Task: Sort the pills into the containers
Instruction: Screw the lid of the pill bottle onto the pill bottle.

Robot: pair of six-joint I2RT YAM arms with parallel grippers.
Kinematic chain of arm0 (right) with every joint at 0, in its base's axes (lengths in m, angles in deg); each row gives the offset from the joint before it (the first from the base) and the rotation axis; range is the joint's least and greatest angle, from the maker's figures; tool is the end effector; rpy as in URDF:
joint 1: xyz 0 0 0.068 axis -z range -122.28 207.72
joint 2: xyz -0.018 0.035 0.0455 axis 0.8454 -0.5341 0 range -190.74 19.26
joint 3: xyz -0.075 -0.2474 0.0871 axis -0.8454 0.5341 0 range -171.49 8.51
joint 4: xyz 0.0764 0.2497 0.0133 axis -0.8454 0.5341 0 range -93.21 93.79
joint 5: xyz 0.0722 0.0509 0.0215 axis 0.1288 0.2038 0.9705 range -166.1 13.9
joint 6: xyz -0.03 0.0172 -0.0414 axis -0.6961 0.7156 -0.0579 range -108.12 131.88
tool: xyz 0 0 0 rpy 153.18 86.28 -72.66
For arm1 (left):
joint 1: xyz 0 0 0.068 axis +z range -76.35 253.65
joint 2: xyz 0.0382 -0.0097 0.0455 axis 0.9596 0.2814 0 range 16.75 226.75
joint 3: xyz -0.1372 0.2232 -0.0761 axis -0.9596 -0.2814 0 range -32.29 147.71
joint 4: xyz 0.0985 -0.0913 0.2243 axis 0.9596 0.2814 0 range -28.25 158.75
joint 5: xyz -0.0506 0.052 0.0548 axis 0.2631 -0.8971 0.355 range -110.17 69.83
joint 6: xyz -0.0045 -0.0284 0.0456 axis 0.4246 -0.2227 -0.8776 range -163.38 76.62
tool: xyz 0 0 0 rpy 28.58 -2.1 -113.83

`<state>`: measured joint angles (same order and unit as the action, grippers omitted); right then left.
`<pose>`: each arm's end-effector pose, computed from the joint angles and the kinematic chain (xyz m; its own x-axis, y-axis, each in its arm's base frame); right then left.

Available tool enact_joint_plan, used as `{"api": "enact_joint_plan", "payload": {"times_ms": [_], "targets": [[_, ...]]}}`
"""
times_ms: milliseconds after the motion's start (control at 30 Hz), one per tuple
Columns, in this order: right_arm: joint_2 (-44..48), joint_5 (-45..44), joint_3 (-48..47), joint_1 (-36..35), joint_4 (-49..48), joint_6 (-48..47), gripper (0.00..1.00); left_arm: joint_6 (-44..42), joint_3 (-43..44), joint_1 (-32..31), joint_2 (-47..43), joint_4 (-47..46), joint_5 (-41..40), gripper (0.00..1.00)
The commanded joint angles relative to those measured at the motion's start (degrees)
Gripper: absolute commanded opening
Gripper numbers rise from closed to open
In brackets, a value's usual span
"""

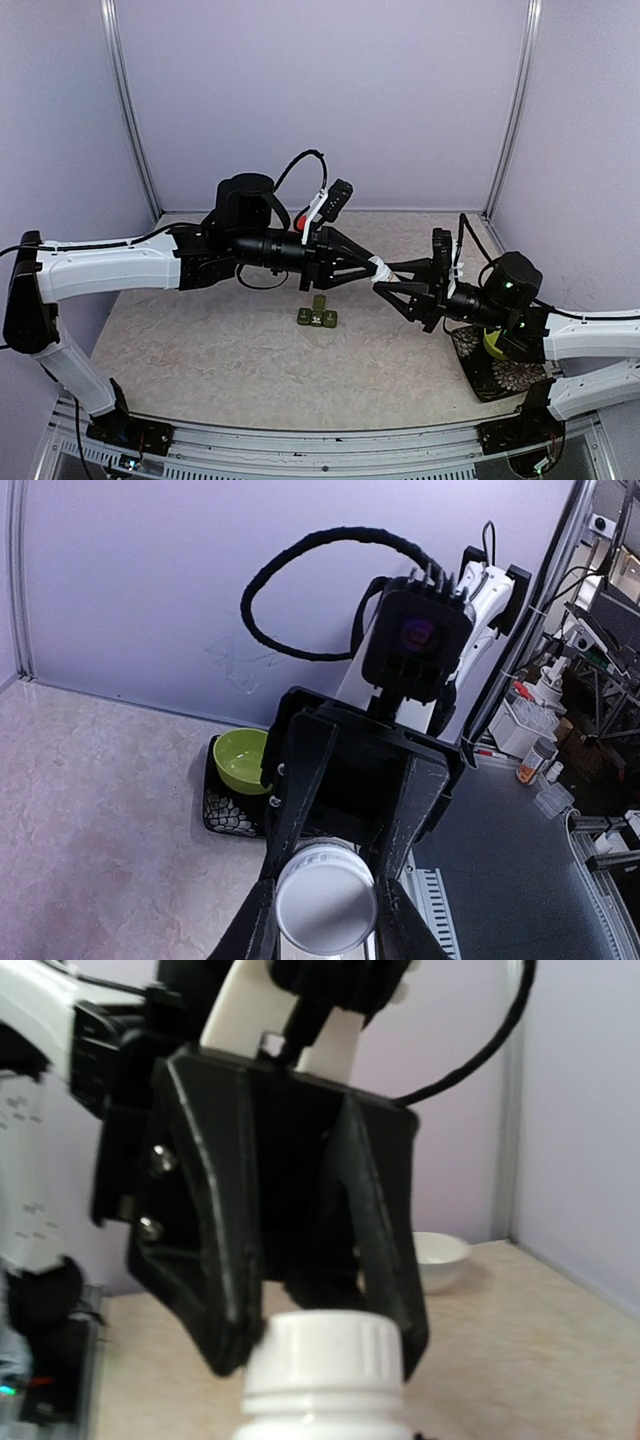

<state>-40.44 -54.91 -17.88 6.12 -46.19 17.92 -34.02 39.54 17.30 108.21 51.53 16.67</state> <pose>0.1328 0.1884 0.2751 0.0036 0.1626 -0.9867 -0.9577 0.2845 0.0434 0.1920 -0.3272 0.3348 -0.2509 0.1423 -0.9575 0.9660 -0.0262 -0.2571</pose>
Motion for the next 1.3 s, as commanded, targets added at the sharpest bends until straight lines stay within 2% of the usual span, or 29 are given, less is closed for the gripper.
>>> {"api": "enact_joint_plan", "payload": {"times_ms": [0,267,567,800,867,900,1000,1033,1100,1267], "targets": [[0.98,6.90,-2.99,-0.91,0.05,7.61,0.00,-8.18,-0.28,-1.39,-1.10,4.29,3.08,0.20],[-0.92,13.16,-6.76,-0.93,4.71,11.81,0.00,-16.80,3.74,-1.61,0.43,13.41,6.65,0.24],[-4.46,18.25,-9.25,-0.94,5.50,16.03,0.00,-22.47,3.44,-2.02,-0.01,16.08,10.25,0.29],[-6.16,18.76,-9.53,-0.92,5.10,19.83,0.00,-28.81,2.96,-3.43,-1.63,18.58,8.36,0.40],[-6.49,19.22,-9.46,-0.93,4.40,22.13,0.00,-30.91,2.10,-3.76,-2.42,18.62,7.99,0.46],[-6.69,19.54,-9.55,-0.93,4.21,22.43,0.00,-31.68,1.41,-3.92,-3.04,17.80,7.78,0.52],[-6.83,20.11,-9.39,-0.92,4.16,22.19,0.00,-30.79,-0.49,-3.79,-4.62,15.22,6.33,0.63],[-6.57,20.12,-9.11,-0.92,4.10,21.80,0.00,-29.65,-1.26,-3.64,-5.33,13.74,5.89,0.72],[-6.00,19.57,-8.64,-0.93,4.51,20.79,0.00,-26.77,-2.94,-2.79,-6.63,10.60,5.48,0.77],[-3.89,16.97,-8.25,-0.95,6.66,14.82,0.00,-16.21,-7.22,-0.99,-9.38,2.96,2.12,0.98]]}}
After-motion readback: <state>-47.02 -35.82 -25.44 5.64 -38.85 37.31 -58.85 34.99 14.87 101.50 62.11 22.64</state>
